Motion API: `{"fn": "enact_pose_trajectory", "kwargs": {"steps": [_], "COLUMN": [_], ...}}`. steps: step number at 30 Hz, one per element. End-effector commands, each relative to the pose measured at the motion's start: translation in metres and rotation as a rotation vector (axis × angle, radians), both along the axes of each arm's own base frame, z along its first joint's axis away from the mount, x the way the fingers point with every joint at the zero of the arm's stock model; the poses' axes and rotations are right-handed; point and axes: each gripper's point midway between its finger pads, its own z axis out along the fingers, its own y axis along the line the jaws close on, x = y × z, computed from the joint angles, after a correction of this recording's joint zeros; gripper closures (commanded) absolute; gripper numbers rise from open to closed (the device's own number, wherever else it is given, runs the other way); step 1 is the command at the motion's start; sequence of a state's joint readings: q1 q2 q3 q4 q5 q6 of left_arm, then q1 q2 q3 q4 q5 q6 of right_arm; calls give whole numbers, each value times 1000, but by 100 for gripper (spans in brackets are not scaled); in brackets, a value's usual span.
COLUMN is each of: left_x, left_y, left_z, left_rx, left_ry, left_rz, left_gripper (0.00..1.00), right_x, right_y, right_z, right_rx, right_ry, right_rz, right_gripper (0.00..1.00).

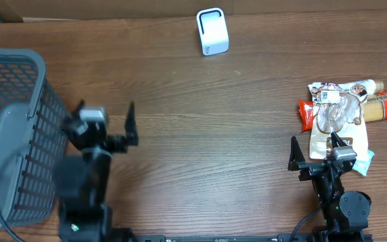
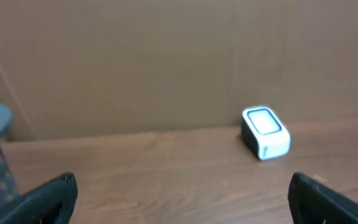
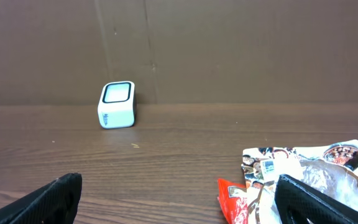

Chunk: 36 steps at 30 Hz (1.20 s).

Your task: Scan the item barcode

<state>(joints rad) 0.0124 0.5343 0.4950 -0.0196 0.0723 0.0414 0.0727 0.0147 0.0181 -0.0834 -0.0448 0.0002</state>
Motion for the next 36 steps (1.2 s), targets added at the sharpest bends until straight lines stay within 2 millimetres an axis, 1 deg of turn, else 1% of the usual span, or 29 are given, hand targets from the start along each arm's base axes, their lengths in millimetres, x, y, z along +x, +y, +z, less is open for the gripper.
{"fn": "enact_pose_trajectory", "kwargs": {"steps": [1,2,5,7,12,16,17,20,36], "left_x": [-14,-20,-28,-32,-38,-40,-40,-40,-40], "left_y": [-14,-17,-16,-13,-13,-13,-12,-13,-13], "left_z": [-33,-43,-61,-72,-95,-124,-127,-126,-127], "left_rx": [76,91,105,112,137,138,134,90,93], "left_ry": [-42,-60,-78,-88,-119,-8,5,3,7], "left_rz": [-62,-73,-67,-49,-48,-57,-54,-57,-57], "left_gripper": [0,1,0,0,0,1,1,0,1], "right_x": [0,0,0,0,0,0,0,0,0], "right_y": [1,1,1,1,1,1,1,1,1], "right_z": [-1,-1,-1,-1,-1,-1,-1,-1,-1], "right_rx": [3,3,3,3,3,3,3,3,3], "right_ry": [-5,-5,-5,-5,-5,-5,-5,-5,-5], "right_rz": [6,6,6,6,6,6,6,6,6], "right_gripper": [0,0,0,0,0,0,0,0,0]}}
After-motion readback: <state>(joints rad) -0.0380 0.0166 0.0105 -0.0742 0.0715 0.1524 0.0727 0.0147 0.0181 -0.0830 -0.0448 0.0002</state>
